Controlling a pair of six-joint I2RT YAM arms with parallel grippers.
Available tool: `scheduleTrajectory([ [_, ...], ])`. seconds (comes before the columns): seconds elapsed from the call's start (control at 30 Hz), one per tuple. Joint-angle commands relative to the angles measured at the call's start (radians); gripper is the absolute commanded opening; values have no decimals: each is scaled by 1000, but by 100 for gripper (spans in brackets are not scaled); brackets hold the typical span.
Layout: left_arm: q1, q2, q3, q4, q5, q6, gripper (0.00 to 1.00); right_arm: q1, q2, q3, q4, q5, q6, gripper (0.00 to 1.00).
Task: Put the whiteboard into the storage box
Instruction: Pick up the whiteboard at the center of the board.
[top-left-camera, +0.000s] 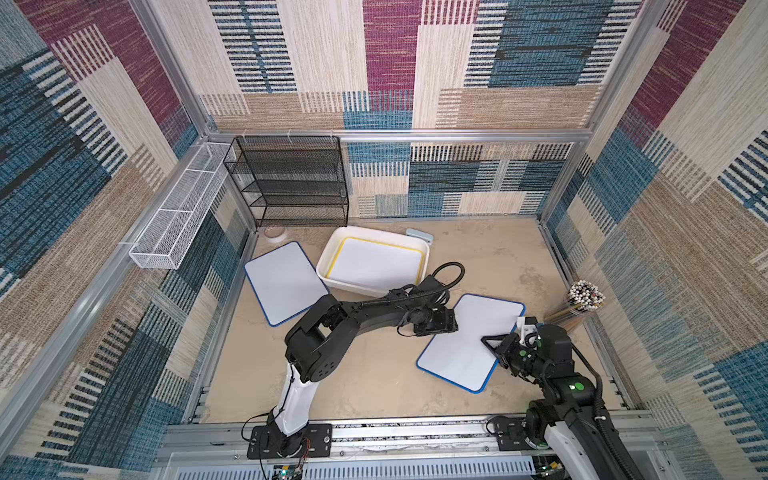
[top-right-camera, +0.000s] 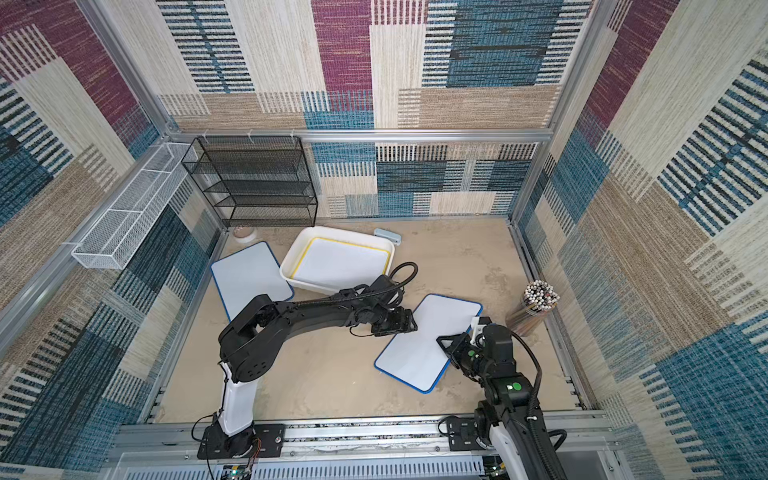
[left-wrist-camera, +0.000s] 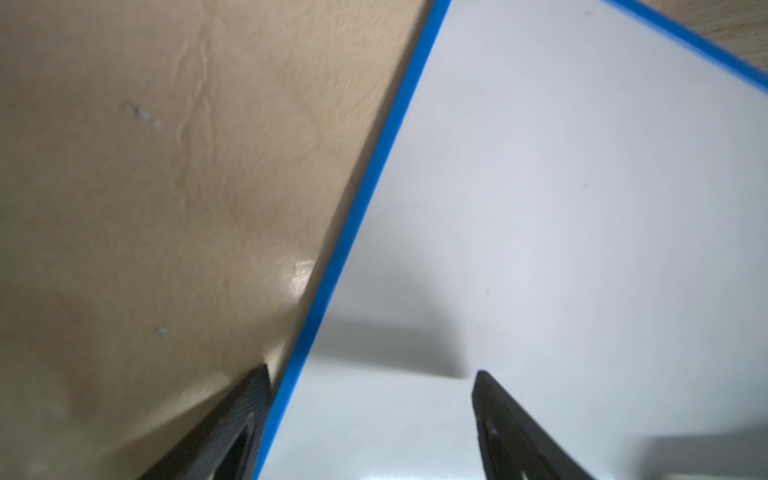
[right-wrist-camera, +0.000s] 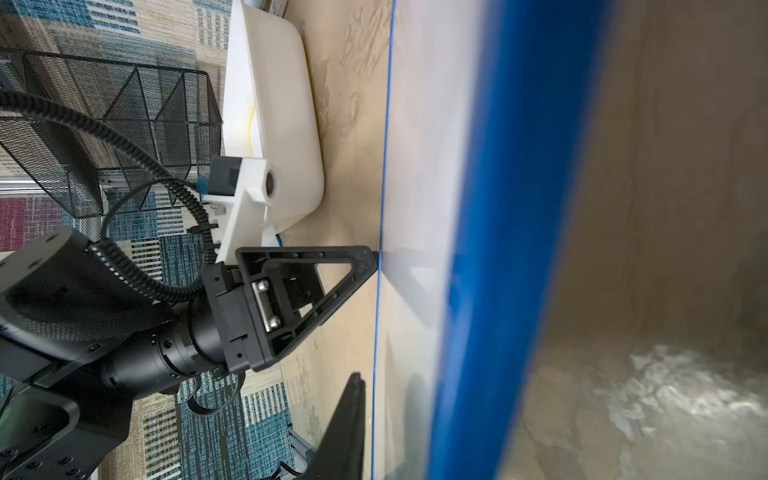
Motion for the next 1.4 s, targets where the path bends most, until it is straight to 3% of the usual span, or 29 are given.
scheduleTrajectory([
  [0.0,-1,-14,1,-101,-38,-10,80,0,-5,21,10,19,-23,16],
  [0.43,0,-199,-17,-139,-98,0,80,0,-20,110,-46,53,-38,8],
  [0.87,2,-542,-149,-106,-143,-115,79,0,151,455,-101,218,-153,7],
  [1.13,1,-721,-258,2,-153,-273,78,0,273,594,80,298,-69,8],
  [1.37,2,-719,-330,235,-140,-461,75,0,292,561,313,416,88,8],
])
